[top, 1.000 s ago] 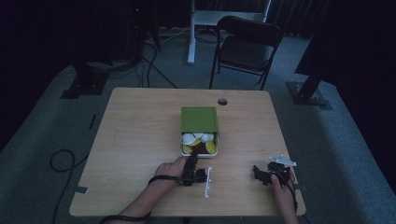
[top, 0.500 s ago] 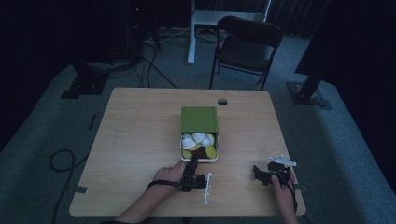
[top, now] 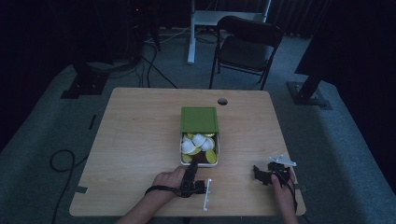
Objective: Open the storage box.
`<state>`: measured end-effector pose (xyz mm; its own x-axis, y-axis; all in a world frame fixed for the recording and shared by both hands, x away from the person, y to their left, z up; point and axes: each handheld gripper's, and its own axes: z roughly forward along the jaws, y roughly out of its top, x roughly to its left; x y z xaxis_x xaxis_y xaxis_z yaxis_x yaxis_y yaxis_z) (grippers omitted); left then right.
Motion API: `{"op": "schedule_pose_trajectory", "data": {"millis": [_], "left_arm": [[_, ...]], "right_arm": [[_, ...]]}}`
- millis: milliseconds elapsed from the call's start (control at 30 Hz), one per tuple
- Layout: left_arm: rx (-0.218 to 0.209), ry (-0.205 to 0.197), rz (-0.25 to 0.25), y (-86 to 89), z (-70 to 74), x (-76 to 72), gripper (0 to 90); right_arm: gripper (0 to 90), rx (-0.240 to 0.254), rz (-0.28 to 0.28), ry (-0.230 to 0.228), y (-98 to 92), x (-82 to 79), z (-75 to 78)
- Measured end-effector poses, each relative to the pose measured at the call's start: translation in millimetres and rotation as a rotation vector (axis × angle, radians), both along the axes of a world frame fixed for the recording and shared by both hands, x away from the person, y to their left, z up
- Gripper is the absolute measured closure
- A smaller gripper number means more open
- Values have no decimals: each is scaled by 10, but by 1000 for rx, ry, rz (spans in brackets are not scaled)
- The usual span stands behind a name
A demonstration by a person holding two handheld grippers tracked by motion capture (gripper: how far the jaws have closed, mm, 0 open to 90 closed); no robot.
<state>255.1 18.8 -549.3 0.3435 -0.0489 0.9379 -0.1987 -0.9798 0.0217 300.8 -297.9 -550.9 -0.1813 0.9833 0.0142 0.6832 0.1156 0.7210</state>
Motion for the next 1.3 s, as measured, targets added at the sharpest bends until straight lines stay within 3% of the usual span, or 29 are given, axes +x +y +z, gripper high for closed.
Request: {"op": "schedule_pose_trajectory", "data": {"millis": [300,1300], "left_arm": [[10,-2,-23,9,-54,-141,718],[20,-5,-22,-12,-53,-338,715]], "right_arm": [[107,0,0,0,0,0,0],[107,0,0,0,0,0,0]]}}
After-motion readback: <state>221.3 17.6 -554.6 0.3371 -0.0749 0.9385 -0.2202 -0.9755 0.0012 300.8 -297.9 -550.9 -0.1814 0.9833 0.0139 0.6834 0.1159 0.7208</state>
